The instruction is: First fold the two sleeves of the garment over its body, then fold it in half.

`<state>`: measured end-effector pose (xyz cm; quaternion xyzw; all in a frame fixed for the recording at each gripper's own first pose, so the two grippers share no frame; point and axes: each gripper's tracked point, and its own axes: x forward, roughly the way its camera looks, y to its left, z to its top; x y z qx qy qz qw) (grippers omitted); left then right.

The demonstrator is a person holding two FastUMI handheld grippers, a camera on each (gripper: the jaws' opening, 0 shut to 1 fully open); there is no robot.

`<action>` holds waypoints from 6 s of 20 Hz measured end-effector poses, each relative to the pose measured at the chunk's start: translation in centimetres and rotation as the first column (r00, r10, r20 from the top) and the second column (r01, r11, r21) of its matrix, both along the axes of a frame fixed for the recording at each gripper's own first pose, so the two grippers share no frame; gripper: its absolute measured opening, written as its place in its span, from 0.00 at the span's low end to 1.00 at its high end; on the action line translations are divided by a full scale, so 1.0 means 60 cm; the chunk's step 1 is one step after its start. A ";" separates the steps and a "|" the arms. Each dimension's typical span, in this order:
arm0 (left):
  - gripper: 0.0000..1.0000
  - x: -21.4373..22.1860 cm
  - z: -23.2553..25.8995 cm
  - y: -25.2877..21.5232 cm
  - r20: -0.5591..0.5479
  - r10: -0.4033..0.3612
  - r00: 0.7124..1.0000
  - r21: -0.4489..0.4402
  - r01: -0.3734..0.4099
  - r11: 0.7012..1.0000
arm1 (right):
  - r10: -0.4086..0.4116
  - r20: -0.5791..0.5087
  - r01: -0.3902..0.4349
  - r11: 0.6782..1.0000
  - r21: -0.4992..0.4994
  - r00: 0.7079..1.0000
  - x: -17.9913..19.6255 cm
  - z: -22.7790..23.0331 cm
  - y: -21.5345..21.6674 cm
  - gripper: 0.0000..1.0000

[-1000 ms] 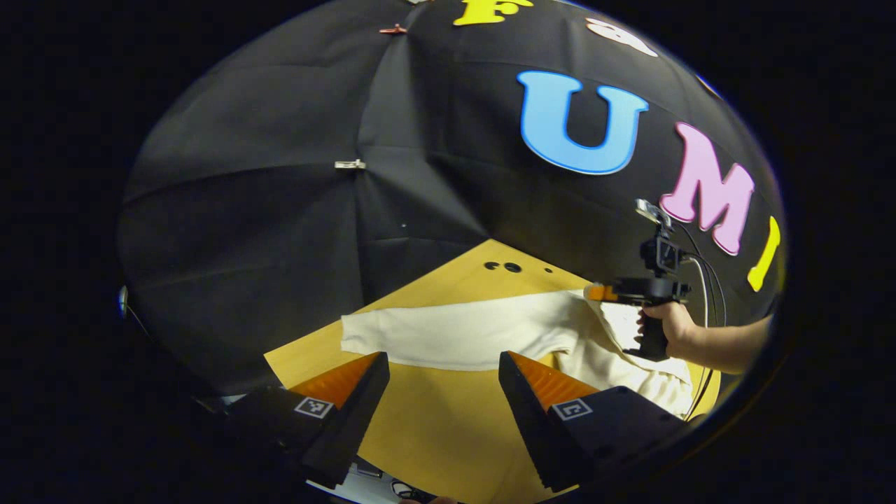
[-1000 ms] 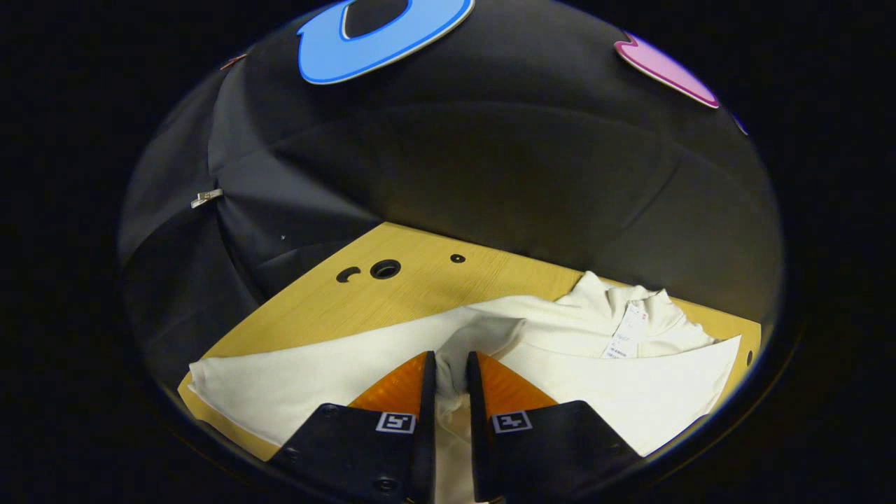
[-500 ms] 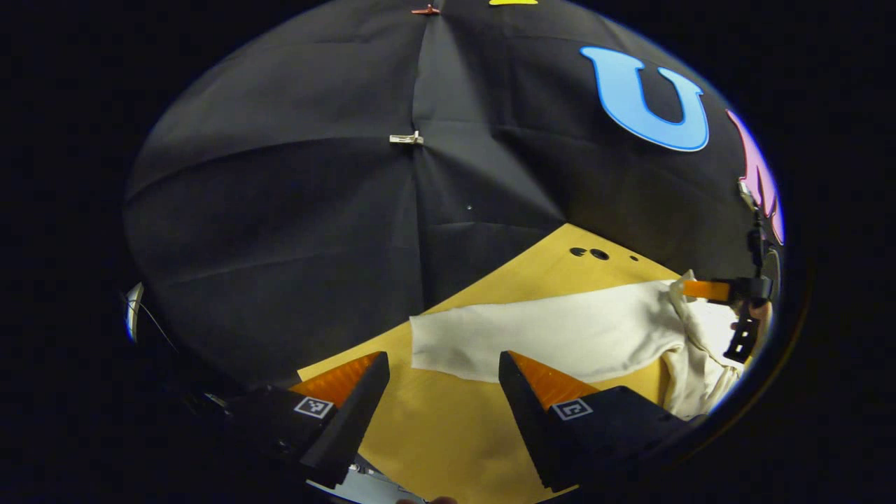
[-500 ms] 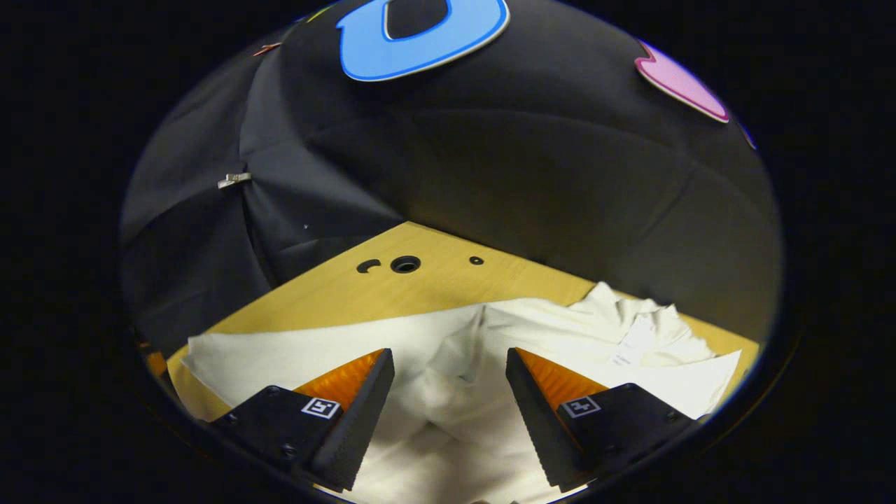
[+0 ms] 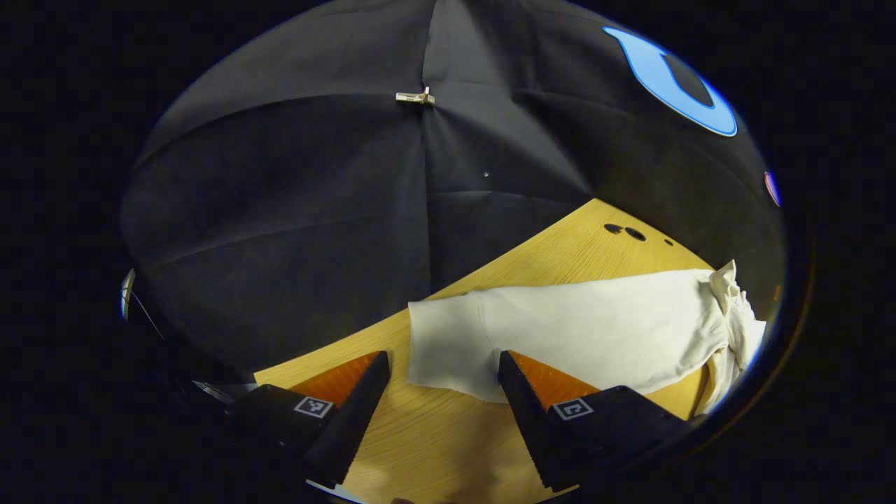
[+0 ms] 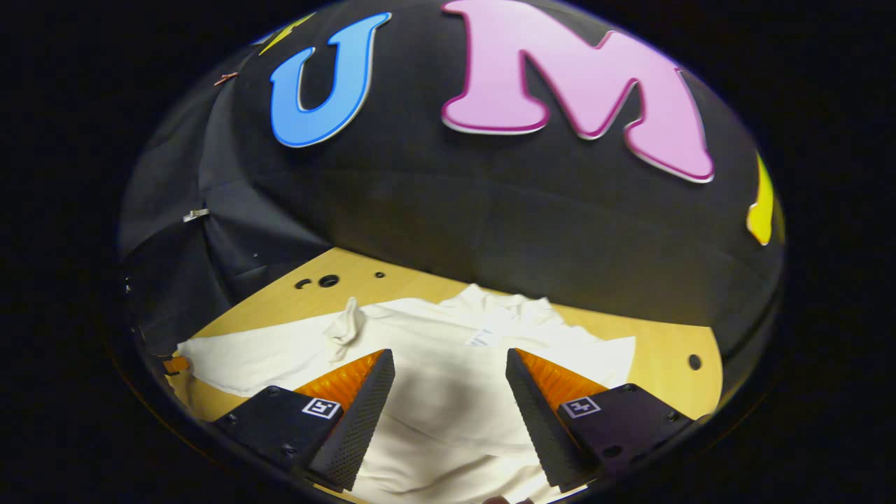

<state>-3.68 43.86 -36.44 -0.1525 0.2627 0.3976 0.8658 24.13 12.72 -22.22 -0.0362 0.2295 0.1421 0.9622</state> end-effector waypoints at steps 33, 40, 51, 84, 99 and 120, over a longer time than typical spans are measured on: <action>0.11 0.410 0.370 -0.288 0.219 -0.395 0.892 0.349 0.307 0.885 | -0.391 -0.077 0.388 0.920 -0.053 0.917 -0.183 -0.067 -0.492 0.98; 0.06 0.551 0.409 -0.521 0.211 -0.628 0.749 0.398 0.521 0.756 | -0.477 -0.110 0.477 0.878 -0.028 0.872 -0.227 -0.110 -0.565 0.98; 0.06 0.645 0.306 -0.940 0.144 -0.891 0.430 0.353 0.819 0.452 | -0.564 -0.161 0.567 0.823 -0.031 0.810 -0.293 -0.173 -0.639 0.98; 1.00 0.257 0.051 -0.604 -0.099 -0.736 0.669 0.077 0.743 0.665 | -0.259 -0.372 0.298 0.953 0.050 0.891 -0.309 -0.242 -0.343 0.99; 0.81 0.173 -0.045 -0.625 -0.137 -0.731 0.669 -0.044 0.733 0.679 | -0.257 -0.372 0.274 0.962 -0.006 0.892 -0.318 -0.269 -0.307 0.81; 0.06 0.292 0.118 -0.644 0.071 -0.715 0.696 0.060 0.712 0.699 | -0.149 -0.134 0.172 0.967 0.187 0.980 -0.180 -0.163 -0.194 0.06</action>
